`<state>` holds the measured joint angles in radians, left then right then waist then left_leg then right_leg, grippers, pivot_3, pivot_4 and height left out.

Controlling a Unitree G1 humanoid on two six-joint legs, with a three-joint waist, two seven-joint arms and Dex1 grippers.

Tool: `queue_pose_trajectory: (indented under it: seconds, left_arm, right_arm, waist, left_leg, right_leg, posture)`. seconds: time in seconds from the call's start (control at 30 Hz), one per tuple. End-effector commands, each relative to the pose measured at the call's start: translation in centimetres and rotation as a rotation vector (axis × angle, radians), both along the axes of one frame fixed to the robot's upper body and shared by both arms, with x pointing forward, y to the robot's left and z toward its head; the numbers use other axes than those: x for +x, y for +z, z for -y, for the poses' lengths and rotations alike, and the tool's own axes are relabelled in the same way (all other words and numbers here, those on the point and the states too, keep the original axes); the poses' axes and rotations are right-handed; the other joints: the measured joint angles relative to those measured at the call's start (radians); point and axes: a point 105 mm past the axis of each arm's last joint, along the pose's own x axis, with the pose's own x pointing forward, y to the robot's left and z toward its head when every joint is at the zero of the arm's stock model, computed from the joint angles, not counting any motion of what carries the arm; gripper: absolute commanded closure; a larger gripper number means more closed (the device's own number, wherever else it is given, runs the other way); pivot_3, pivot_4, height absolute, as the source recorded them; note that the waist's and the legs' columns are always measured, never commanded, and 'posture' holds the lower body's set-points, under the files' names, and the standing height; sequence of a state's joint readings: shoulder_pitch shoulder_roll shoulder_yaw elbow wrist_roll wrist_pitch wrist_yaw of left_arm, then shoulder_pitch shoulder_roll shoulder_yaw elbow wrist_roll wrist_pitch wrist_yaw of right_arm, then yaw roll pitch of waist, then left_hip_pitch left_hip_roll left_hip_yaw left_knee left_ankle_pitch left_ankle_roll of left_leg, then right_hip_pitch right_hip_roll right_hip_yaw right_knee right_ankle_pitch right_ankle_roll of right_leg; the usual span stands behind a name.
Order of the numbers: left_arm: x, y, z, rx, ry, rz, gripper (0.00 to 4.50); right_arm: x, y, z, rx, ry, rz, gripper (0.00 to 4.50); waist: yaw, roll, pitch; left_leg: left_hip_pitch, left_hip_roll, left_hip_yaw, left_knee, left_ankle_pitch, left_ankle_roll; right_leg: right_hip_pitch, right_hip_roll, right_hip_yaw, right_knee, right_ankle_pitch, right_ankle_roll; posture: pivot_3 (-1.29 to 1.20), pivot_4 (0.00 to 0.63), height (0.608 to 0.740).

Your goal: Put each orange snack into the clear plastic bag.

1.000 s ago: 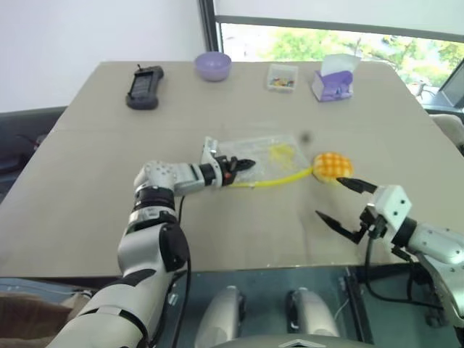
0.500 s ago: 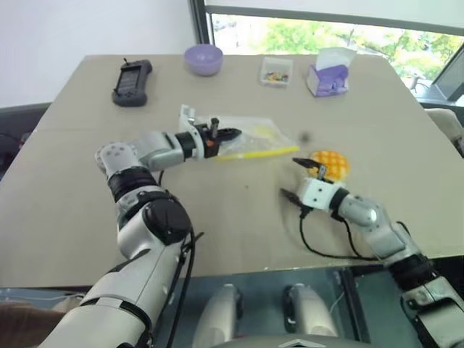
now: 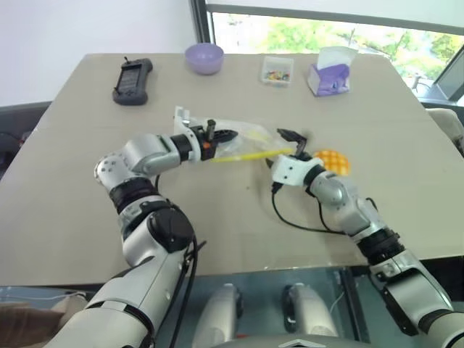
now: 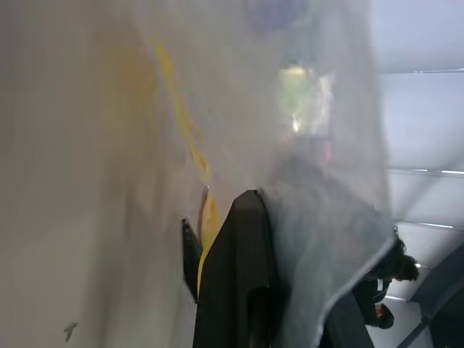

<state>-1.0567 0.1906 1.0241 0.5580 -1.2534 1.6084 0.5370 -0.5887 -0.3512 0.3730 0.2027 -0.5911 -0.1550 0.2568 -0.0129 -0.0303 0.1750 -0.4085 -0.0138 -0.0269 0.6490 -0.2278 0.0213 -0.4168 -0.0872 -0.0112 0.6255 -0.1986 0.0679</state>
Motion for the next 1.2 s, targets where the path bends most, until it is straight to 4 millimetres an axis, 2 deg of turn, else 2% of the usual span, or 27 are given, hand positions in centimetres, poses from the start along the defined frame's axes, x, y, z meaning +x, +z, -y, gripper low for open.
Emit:
queue_pose_trajectory:
  seconds: [0.03,0.13,0.17,0.2,0.37,0.5,0.6,0.63,0.7,0.77,0.87,0.97,1.07,1.2]
  left_arm:
    - [-0.3,1.1,0.2,-0.02,-0.004,0.053,4.49]
    - [-0.3,1.4,0.4,-0.036,-0.007,0.061,4.5]
    - [-0.3,1.5,0.5,-0.04,-0.007,0.064,4.5]
    - [-0.4,1.6,0.6,-0.043,-0.01,0.068,4.5]
    - [-0.8,1.9,0.7,-0.041,-0.013,0.101,4.5]
    - [-1.3,1.2,0.3,0.065,-0.017,0.131,4.5]
    - [-1.6,0.9,0.0,0.105,-0.018,0.146,3.68]
    - [-1.8,0.8,-0.2,0.159,-0.019,0.17,3.44]
    - [-2.7,0.8,-0.7,0.338,-0.039,0.255,2.6]
    - [-3.7,1.2,-1.0,0.545,-0.074,0.402,2.6]
    - [-4.2,2.9,-1.4,0.754,-0.079,0.678,2.6]
    - [-5.3,4.6,-1.1,1.005,-0.132,1.014,2.6]
    - [-6.4,4.6,0.2,1.069,-0.208,1.196,2.6]
    - [-7.0,2.9,1.4,1.115,-0.283,1.242,2.6]
  right_arm:
    - [-0.1,1.4,-0.4,0.021,0.019,0.038,0.25]
    - [0.1,1.3,-1.0,0.022,0.034,0.029,1.23]
    - [0.2,1.2,-1.2,0.019,0.037,0.025,1.79]
    - [0.3,1.1,-1.4,0.024,0.037,0.019,2.08]
    - [0.9,1.0,-1.2,0.033,0.028,0.008,4.38]
    - [1.3,1.7,-0.5,0.064,0.011,0.01,4.45]
    - [1.4,2.5,-0.4,0.093,0.009,0.011,4.5]
    - [1.6,2.9,-0.2,0.103,-0.016,0.03,4.5]
    - [1.9,3.5,0.1,0.109,-0.051,0.041,4.5]
    - [2.2,3.8,0.0,0.11,-0.052,0.016,4.5]
    - [2.6,3.9,0.0,0.089,-0.056,-0.009,4.5]
    - [3.3,4.2,0.1,0.087,-0.076,-0.033,4.5]
    - [4.2,4.3,0.3,0.08,-0.102,-0.06,4.5]
    - [5.1,4.8,0.4,0.087,-0.137,-0.072,4.5]
  waist:
    - [-0.001,0.0,0.0]
    - [-0.001,0.0,0.0]
    - [-0.002,0.0,0.0]
    - [-0.003,0.0,0.0]
    - [-0.002,0.0,0.0]
    - [-0.002,0.0,0.0]
    - [-0.002,0.0,0.0]
    - [-0.002,0.0,0.0]
    - [-0.006,0.0,0.0]
    - [-0.016,0.001,0.0]
    - [-0.022,0.001,0.001]
    - [-0.019,0.002,0.001]
    - [-0.022,0.004,0.002]
    - [-0.021,0.004,0.002]
  left_leg:
    - [0.0,0.0,0.0,0.0,0.0,0.0]
    - [0.0,0.0,0.0,0.0,0.0,0.0]
    - [0.0,0.0,0.0,0.0,0.0,0.0]
    - [0.0,0.0,0.0,0.0,0.0,0.0]
    - [0.0,0.0,0.0,0.0,0.0,0.0]
    - [-0.001,0.0,0.0,0.0,0.0,0.0]
    - [-0.001,0.0,0.0,0.0,0.0,0.0]
    - [-0.001,0.0,0.0,0.0,0.0,0.0]
    - [-0.001,0.0,0.0,0.0,0.0,0.0]
    - [-0.002,0.0,0.001,0.0,0.0,0.0]
    - [-0.004,0.0,0.002,-0.001,0.0,0.0]
    - [-0.004,0.0,0.002,-0.001,0.0,0.0]
    - [-0.006,0.0,0.003,-0.002,0.0,0.0]
    - [-0.007,0.001,0.004,-0.003,0.0,0.001]
  right_leg:
    - [0.0,0.0,0.0,0.0,0.0,0.0]
    - [0.0,0.0,0.0,0.0,0.0,0.0]
    - [0.0,0.0,0.0,0.0,0.0,0.0]
    - [0.0,0.0,0.0,0.0,0.0,0.0]
    - [0.0,0.0,0.0,0.0,0.0,0.0]
    - [-0.001,0.0,0.0,0.0,0.0,0.0]
    - [-0.001,0.0,0.0,0.0,0.0,0.0]
    - [-0.001,0.0,0.0,0.0,0.0,0.0]
    - [-0.001,0.0,0.0,0.0,0.0,0.0]
    - [-0.003,0.001,0.001,0.001,0.0,0.0]
    - [-0.006,0.001,0.001,0.001,0.0,-0.001]
    - [-0.005,0.001,0.001,0.0,0.0,-0.001]
    - [-0.008,0.001,0.002,-0.001,0.0,-0.002]
    - [-0.009,0.001,0.002,0.0,0.0,-0.002]
  posture:
    - [0.0,0.15,0.74]
    - [0.0,0.15,0.74]
    - [0.0,0.15,0.74]
    - [0.0,0.15,0.74]
    - [0.0,0.15,0.74]
    - [0.0,0.15,0.74]
    - [0.0,0.15,0.74]
    - [0.0,0.15,0.74]
    - [0.0,0.15,0.74]
    - [0.0,0.15,0.74]
    - [0.0,0.15,0.74]
    - [0.0,0.15,0.74]
    - [0.0,0.15,0.74]
    - [0.0,0.15,0.74]
